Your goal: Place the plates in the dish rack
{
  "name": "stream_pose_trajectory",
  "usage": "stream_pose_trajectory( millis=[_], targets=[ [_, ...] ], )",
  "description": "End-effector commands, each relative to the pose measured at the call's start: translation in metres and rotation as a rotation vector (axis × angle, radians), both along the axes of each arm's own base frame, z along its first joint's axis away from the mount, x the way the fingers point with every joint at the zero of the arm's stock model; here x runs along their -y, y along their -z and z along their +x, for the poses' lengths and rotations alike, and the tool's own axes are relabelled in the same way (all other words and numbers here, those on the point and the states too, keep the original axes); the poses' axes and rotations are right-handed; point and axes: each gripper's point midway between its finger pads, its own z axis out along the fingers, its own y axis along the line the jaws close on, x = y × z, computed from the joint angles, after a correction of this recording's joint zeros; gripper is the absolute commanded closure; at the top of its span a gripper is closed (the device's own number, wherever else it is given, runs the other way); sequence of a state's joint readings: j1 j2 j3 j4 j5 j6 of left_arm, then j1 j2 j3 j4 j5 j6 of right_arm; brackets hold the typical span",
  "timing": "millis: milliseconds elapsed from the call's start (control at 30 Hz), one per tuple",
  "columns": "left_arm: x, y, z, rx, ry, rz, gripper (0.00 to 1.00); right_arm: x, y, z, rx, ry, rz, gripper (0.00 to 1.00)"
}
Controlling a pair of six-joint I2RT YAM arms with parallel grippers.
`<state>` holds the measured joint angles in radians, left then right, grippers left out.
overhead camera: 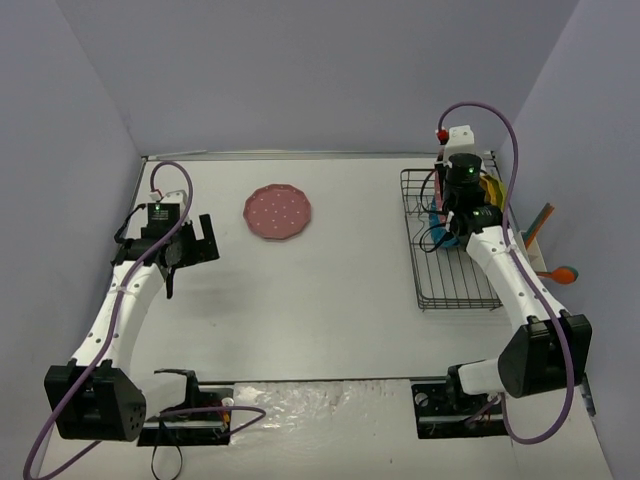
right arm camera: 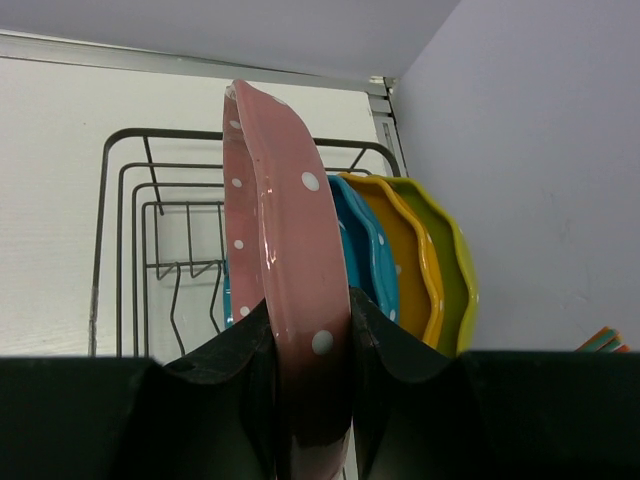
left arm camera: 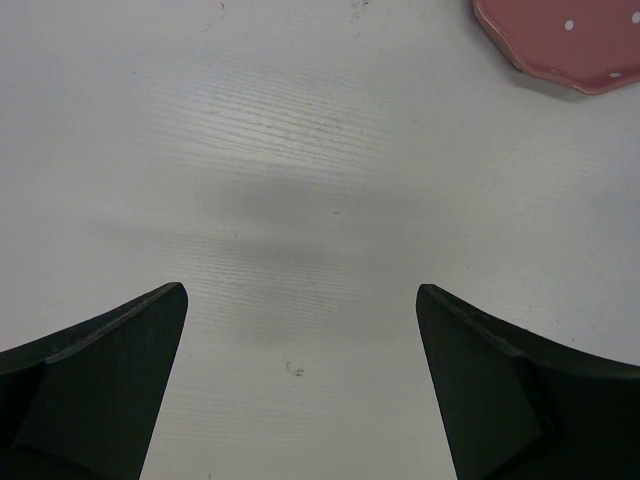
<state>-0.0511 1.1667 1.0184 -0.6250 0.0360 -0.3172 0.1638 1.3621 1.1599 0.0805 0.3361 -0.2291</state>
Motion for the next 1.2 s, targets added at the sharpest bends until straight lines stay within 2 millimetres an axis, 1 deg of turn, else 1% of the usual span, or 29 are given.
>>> stream_pose_trajectory(
  millis=[0,133,200,400,500,633,667,700,733,767,867,933,1000,1033,1133,1167],
  targets=[
    [-0.003,-0.016,0.008,0.056,-0.005,0.011,0.03,0.014,-0.065,0.02,0.281,0.061,0.041,1.0],
    [-0.003,-0.015,0.008,0.052,-0.004,0.01,0.03,0.015,-0.041,0.027,0.244,0.051,0.061,1.0],
    [-0.003,-0.014,0.008,0.049,-0.005,0.009,0.03,0.014,-0.024,0.03,0.219,0.044,0.076,1.0],
    [-0.004,-0.012,0.008,0.042,-0.013,0.009,0.03,0.008,0.016,0.036,0.16,0.013,0.124,1.0],
    [-0.004,-0.011,0.008,0.039,-0.015,0.004,0.03,0.006,0.03,0.037,0.14,0.007,0.146,1.0],
    [-0.004,-0.01,0.009,0.034,-0.016,-0.002,0.03,0.006,0.043,0.038,0.128,0.015,0.178,0.99],
    [-0.004,-0.009,0.009,0.034,-0.017,-0.004,0.03,0.006,0.046,0.039,0.123,0.014,0.185,0.97],
    [-0.004,-0.009,0.01,0.033,-0.018,-0.007,0.03,0.006,0.048,0.039,0.118,0.012,0.192,0.93],
    [-0.004,-0.009,0.01,0.032,-0.02,-0.01,0.03,0.006,0.05,0.039,0.116,0.01,0.2,0.86],
    [-0.003,-0.008,0.01,0.032,-0.02,-0.014,0.03,0.006,0.051,0.039,0.114,0.008,0.21,0.76],
    [0.001,-0.006,0.011,0.029,-0.017,-0.038,0.03,0.004,0.044,0.037,0.121,-0.002,0.222,0.5],
    [0.004,-0.006,0.013,0.03,-0.016,-0.058,0.03,0.004,0.037,0.035,0.123,-0.004,0.225,0.44],
    [0.008,-0.006,0.014,0.026,-0.01,-0.077,0.03,0.002,0.026,0.033,0.132,-0.013,0.235,0.38],
    [0.01,-0.005,0.016,0.024,-0.012,-0.094,0.03,0.001,0.017,0.031,0.144,-0.022,0.24,0.34],
    [0.018,-0.007,0.021,0.032,-0.01,-0.139,0.03,-0.003,-0.005,0.024,0.181,-0.046,0.251,0.27],
    [0.023,-0.008,0.023,0.034,-0.012,-0.173,0.03,-0.006,-0.01,0.022,0.188,-0.059,0.26,0.24]
  ],
)
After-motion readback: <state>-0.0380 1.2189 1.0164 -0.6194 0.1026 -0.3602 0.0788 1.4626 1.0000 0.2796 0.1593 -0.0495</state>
